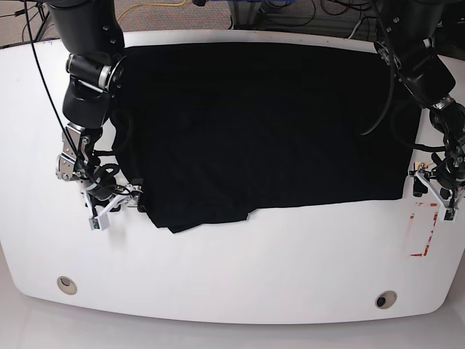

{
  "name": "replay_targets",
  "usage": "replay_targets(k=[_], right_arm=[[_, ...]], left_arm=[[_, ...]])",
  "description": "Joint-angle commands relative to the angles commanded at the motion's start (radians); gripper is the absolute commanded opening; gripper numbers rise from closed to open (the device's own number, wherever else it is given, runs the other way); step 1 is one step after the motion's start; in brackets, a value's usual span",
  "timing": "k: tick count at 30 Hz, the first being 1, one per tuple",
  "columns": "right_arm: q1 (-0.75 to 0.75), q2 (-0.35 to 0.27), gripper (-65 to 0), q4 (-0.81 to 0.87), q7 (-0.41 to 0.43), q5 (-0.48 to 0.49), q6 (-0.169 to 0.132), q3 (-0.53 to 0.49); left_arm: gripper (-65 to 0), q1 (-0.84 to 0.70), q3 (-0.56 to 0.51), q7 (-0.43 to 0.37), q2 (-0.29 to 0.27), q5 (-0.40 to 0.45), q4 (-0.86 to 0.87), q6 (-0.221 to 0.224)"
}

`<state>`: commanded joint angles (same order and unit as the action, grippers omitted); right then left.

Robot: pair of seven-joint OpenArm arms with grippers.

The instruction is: Layout the t-shirt on the table in an organized manner, then fold the t-shirt properly

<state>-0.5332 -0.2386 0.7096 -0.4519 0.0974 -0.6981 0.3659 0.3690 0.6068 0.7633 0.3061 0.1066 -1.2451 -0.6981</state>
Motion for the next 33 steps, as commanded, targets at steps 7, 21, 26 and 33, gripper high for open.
replay_targets(k=[7, 21, 26, 33], right_arm=[[0.029, 0.044, -10.6, 0.048, -0.005, -0.006, 0.0, -0.052], [0.037, 0.06, -53.3, 0.055, -0.025, -0.006, 0.0, -0.068], [0.037, 0.054, -65.0, 0.055, -0.025, -0.006, 0.0, -0.068], [0.041, 0.043, -64.5, 0.055, -0.025, -0.006, 0.0, -0.068]], left_arm=[[-24.2, -0.002, 0.0, 0.0, 0.002, 0.0, 0.005, 0.0], [-23.7, 0.002, -0.005, 0.0, 0.0, 0.002, 0.035, 0.0], [-23.1, 0.041, -0.008, 0.0, 0.0, 0.002, 0.13, 0.018], [-15.7, 0.123, -0.008, -0.031, 0.002, -0.002, 0.292, 0.045]])
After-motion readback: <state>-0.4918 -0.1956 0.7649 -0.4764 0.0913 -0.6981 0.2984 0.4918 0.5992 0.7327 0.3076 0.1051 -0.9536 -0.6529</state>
